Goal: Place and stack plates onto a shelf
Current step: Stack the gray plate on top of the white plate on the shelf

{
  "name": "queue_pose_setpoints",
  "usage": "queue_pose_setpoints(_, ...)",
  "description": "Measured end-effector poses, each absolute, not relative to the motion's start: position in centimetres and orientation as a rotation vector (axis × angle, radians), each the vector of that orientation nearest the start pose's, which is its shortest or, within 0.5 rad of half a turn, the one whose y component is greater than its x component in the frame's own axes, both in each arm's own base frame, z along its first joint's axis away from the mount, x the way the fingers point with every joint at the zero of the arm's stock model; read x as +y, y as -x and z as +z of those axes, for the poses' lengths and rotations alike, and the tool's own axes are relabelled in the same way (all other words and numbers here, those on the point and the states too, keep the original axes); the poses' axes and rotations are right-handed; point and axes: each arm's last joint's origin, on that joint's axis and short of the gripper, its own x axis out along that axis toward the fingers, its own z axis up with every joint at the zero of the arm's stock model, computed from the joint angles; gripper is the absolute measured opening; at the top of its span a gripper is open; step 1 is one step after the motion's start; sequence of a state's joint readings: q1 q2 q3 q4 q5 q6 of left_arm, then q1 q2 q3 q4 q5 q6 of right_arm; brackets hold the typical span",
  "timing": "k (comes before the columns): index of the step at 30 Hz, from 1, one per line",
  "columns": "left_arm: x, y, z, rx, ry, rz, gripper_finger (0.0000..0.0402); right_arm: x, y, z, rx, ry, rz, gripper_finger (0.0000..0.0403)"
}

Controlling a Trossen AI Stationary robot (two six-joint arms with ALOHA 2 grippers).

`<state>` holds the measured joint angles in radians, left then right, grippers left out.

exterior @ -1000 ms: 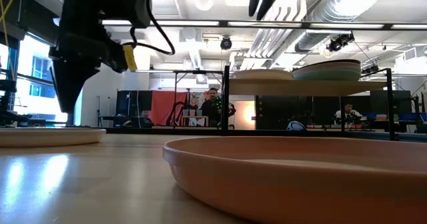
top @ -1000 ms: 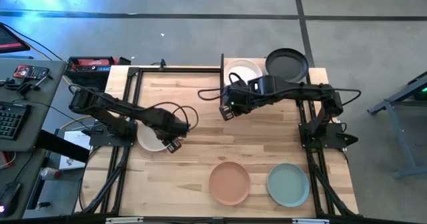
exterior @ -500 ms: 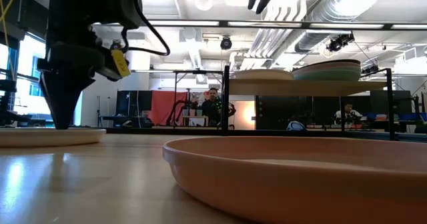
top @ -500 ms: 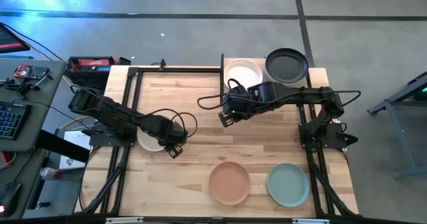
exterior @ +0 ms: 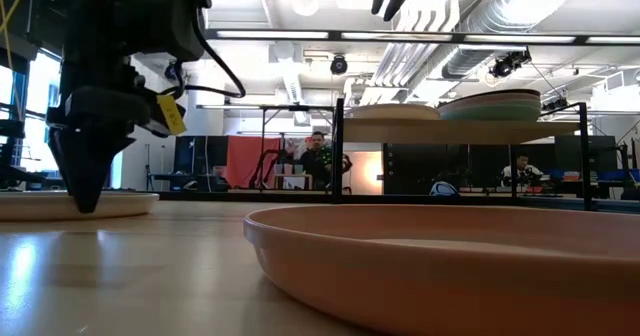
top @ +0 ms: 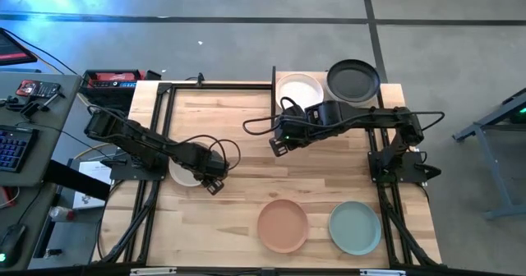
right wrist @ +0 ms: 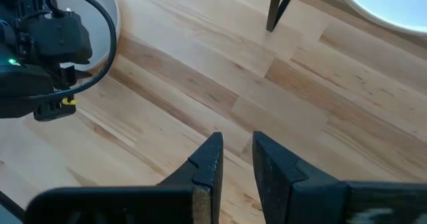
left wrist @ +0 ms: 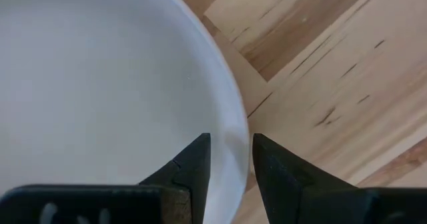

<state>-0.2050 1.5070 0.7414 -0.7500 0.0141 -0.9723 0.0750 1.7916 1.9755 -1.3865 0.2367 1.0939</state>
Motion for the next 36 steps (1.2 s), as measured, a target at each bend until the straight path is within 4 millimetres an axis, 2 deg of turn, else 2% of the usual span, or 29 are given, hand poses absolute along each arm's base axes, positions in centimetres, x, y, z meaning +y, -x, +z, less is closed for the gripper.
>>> queue_pose_setpoints(10,-4.6,-22.1,14.4,1.476,0.53,0.471,0.0009,1.9,-34.2,37.5,0.969,-0.769,-0.759,0.0059)
queue_pose_setpoints(21,-4.8,-22.3,14.7,1.524,0.442,0.315,0.0003,1.8,-34.2,37.6,0.958,-0.758,-0.772,0.0059)
queue_pose_setpoints(27,-5.1,-23.3,16.8,1.53,0.34,0.216,0.0001,1.6,-34.2,37.6,0.902,-0.716,-0.835,0.0059)
queue_pose_setpoints(36,-5.2,-25.5,21.7,1.456,0.09,0.09,0.0001,0.0,-34.2,37.6,0.896,-0.716,-0.86,0.0059)
